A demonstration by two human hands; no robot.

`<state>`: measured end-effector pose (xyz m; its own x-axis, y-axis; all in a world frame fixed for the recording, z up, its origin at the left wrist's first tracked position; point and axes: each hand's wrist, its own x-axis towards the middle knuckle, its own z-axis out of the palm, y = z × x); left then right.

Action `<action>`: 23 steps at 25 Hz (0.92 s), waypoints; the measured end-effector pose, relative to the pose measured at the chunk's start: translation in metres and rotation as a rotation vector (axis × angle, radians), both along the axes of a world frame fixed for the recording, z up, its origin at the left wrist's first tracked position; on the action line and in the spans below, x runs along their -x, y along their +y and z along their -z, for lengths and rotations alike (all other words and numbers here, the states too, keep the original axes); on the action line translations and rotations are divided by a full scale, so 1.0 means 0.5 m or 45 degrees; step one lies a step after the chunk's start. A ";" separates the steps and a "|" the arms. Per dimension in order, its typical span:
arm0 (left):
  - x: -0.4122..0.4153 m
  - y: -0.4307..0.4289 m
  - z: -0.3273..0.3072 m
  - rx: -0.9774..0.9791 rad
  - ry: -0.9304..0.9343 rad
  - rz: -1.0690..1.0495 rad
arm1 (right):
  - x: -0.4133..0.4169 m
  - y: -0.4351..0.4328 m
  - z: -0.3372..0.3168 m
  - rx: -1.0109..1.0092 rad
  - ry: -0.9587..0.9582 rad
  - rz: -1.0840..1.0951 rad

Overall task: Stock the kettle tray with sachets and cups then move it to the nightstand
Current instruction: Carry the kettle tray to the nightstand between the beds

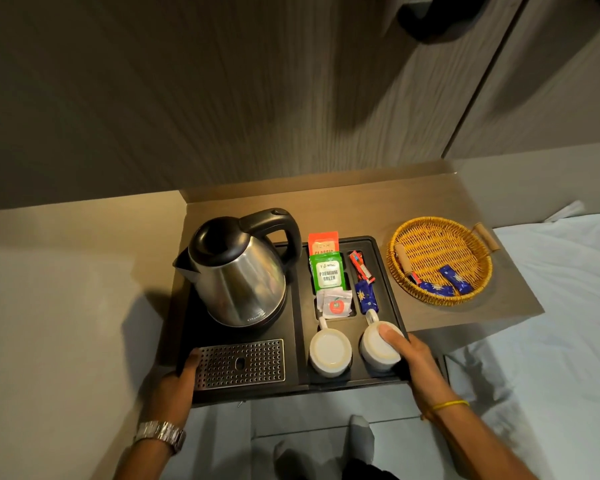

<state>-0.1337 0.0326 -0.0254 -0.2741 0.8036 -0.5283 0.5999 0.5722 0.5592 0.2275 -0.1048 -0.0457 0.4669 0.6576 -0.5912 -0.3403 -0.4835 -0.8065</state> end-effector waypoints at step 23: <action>-0.134 -0.319 -0.270 -0.264 -0.510 0.137 | -0.016 -0.452 -0.179 -0.305 0.149 0.421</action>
